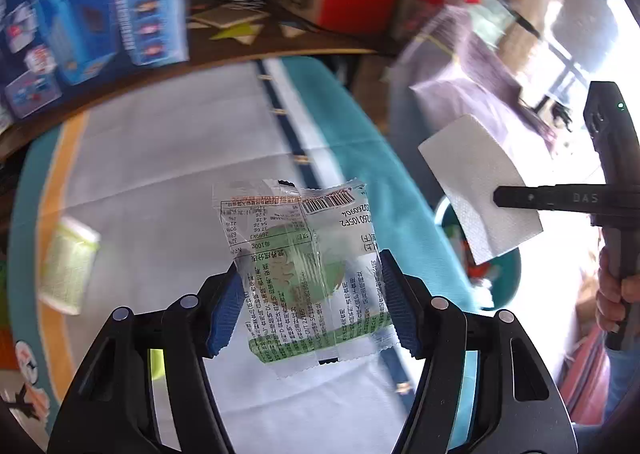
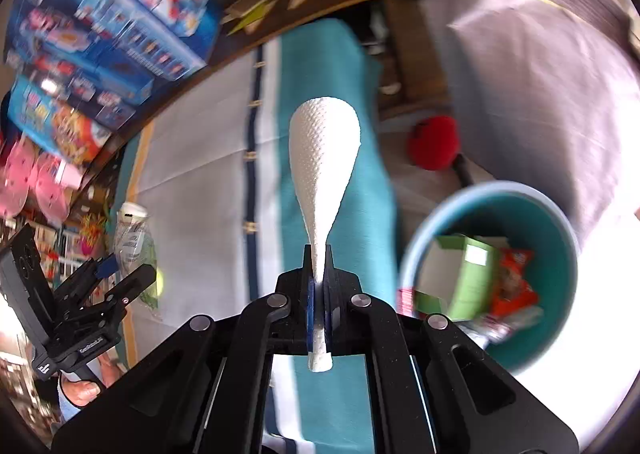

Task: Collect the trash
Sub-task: 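Carry towel and snack packet over the teal bin and open both tools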

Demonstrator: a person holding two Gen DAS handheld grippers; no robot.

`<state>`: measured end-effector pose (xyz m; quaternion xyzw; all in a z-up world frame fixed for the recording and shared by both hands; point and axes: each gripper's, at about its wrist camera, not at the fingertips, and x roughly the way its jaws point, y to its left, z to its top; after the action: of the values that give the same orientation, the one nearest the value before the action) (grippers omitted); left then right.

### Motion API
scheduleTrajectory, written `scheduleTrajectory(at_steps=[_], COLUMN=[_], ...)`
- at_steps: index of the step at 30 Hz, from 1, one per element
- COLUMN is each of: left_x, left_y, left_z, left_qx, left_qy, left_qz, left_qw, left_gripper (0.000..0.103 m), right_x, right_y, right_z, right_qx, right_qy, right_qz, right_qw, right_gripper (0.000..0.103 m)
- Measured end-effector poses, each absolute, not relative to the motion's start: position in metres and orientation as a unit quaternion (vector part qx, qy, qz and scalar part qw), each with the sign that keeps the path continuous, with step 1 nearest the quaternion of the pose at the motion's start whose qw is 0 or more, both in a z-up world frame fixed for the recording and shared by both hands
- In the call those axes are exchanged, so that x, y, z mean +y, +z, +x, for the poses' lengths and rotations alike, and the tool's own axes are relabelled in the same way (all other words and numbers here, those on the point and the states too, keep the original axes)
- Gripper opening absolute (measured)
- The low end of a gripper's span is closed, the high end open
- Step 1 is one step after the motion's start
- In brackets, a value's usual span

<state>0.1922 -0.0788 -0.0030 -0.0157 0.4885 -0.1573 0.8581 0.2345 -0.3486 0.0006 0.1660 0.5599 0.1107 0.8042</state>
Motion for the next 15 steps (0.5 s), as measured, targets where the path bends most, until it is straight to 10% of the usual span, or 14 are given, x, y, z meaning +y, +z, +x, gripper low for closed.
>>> scheduleTrajectory(at_steps=[15], left_x=[-0.239], left_y=[-0.043], left_z=[0.194], left_qx=[0.524], left_qy=[-0.293], left_qz=[0.050], left_qw=[0.798], left_gripper=[0.065], right_x=[-0.485], right_y=[-0.083], right_z=[0.186], right_qx=[0.591], right_qy=[-0.005], right_qz=[0.222], right_qw=[0.775], right_gripper=[0.007])
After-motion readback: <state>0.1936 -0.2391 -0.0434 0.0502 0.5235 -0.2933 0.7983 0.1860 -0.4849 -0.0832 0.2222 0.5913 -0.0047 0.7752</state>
